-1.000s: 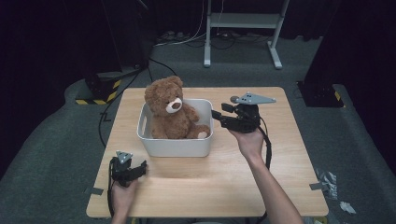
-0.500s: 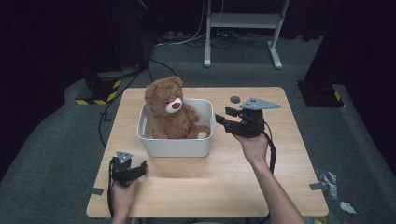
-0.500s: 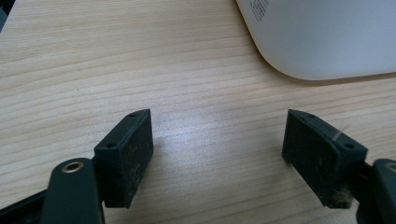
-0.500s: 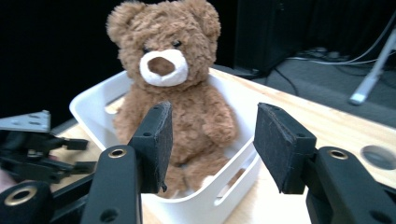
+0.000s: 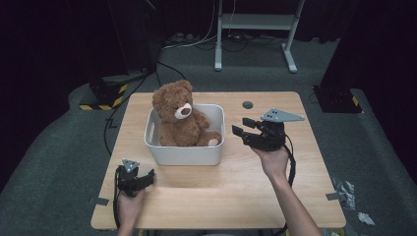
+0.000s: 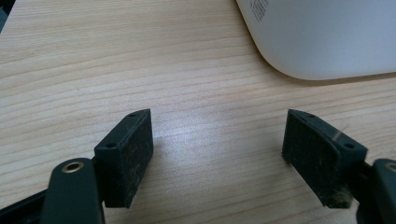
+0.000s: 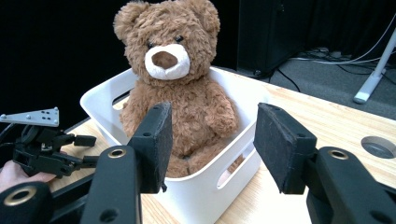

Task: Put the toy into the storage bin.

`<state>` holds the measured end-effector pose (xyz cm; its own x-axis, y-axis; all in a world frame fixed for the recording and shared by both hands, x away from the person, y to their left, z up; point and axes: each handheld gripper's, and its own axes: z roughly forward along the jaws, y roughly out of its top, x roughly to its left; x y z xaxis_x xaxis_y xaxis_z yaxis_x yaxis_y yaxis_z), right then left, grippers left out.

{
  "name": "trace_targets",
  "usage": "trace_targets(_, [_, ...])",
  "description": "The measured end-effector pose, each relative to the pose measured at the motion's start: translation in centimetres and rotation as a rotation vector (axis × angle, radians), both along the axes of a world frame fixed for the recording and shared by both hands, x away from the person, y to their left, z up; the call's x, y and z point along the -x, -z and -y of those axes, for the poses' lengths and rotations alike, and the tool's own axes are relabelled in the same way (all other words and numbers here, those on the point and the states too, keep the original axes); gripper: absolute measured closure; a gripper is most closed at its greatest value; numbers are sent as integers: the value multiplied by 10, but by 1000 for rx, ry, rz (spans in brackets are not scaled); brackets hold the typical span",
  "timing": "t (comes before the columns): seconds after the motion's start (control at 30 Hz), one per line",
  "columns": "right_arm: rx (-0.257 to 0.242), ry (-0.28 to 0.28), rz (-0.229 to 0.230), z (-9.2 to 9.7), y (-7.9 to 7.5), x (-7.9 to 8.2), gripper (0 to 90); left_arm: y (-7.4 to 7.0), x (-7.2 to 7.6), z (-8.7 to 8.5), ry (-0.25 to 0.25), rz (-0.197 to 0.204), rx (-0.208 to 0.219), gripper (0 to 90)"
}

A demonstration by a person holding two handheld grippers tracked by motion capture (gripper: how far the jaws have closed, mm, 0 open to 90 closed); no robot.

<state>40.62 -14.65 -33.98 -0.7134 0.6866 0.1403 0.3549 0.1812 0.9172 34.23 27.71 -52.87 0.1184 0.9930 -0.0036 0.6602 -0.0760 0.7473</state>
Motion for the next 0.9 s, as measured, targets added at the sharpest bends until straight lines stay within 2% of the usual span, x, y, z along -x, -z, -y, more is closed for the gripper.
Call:
trace_targets(0.2, [5, 8, 3, 5, 1, 4, 466, 0, 0, 0, 0, 0, 0, 245])
trace_targets(0.7, [-37, 17, -7, 19, 10, 12, 466, 0, 0, 0, -2, -1, 1, 245])
trace_targets(0.9, [-39, 17, -9, 22, 12, 14, 464, 0, 1, 0, -1, -4, -4, 245])
